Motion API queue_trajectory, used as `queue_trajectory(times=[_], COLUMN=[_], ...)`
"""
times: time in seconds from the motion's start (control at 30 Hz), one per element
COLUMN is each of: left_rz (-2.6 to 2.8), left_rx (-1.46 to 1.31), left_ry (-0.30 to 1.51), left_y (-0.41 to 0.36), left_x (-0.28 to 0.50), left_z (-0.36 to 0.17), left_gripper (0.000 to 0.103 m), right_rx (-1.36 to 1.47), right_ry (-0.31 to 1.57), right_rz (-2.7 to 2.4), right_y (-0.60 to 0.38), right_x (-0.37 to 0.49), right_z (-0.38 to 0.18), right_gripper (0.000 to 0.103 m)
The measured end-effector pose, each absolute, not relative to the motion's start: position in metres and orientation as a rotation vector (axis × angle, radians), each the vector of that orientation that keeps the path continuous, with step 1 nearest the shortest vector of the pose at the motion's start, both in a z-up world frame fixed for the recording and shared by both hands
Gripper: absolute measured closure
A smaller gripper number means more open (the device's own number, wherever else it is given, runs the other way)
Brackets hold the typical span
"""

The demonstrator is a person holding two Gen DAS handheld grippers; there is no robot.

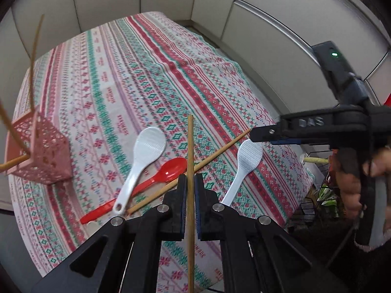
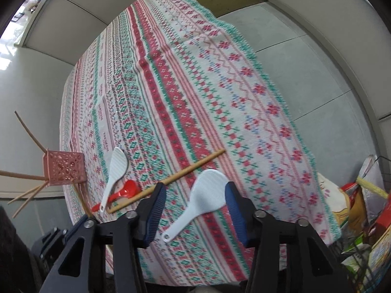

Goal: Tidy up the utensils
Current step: 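Close the right gripper on another chopstick and lift it upright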

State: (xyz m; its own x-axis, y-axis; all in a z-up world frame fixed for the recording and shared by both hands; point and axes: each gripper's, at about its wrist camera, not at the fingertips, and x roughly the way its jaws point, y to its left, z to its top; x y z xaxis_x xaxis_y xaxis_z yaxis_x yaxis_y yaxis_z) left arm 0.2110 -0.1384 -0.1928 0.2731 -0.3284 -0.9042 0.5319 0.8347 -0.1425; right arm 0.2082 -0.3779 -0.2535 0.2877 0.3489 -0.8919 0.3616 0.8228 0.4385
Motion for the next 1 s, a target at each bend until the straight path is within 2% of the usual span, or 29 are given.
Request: queue_trajectory(times=[0.23,0.73,1.0], left_rz=[-0.576,-0.562,-0.554], left_rx=[0.194,0.118,0.073], left_ry=[1.153,1.165,1.163], left_y=[-0.103,-0.054,-0.034], left_x=[0.202,0.206,0.211], left_z=[-0.191,-0.188,-0.183], left_gripper=[0.097,0.097,0.097], right_rx=[0.739,0.546,0.665], right_ry=[1.408,1.392,1.406], right_rz=[0.000,-0.242,-0.148], right_y=[-0.352,-0.320,-0.326], right_x=[0.231,0.274,0.255], right_z=[-0.274,-0.278,-0.267], right_gripper=[0.068,0.071,0.071])
